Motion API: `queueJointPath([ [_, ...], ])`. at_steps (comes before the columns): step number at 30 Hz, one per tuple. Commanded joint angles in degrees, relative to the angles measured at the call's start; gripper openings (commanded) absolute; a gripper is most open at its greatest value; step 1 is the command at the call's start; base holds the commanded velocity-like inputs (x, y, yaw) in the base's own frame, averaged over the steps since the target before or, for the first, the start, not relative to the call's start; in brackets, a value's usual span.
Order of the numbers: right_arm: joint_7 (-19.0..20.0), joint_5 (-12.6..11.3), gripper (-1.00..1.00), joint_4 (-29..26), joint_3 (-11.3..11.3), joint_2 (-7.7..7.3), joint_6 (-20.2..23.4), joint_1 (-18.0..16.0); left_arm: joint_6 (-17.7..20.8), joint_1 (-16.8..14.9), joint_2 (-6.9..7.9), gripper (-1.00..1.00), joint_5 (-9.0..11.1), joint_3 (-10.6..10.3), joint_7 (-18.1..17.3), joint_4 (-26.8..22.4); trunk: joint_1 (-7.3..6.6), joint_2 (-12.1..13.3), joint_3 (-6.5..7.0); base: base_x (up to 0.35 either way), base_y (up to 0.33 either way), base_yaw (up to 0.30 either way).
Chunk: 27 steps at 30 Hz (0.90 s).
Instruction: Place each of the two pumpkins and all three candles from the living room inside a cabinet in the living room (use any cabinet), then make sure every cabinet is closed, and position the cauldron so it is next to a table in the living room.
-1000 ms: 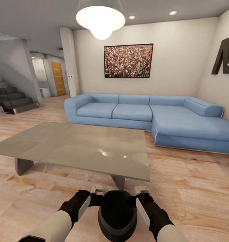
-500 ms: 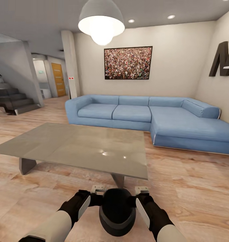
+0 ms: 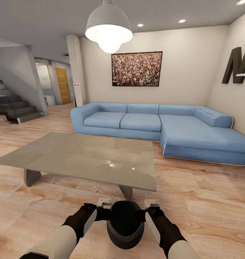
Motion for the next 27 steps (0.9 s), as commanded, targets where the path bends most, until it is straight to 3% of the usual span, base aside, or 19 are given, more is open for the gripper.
queueJointPath([
  [1,-0.5,-0.6,1.00,-0.1,0.1,0.00,0.2,0.0,0.3,0.0,0.04,1.00,0.2,-0.3,0.0,-0.1,-0.25,0.4,0.12,-0.070,0.000,0.000],
  [27,-0.5,-0.6,1.00,-0.1,0.1,0.00,0.4,0.0,0.3,0.0,0.04,1.00,0.3,-0.3,0.0,-0.1,-5.96,10.8,4.79,-0.007,0.000,0.000],
])
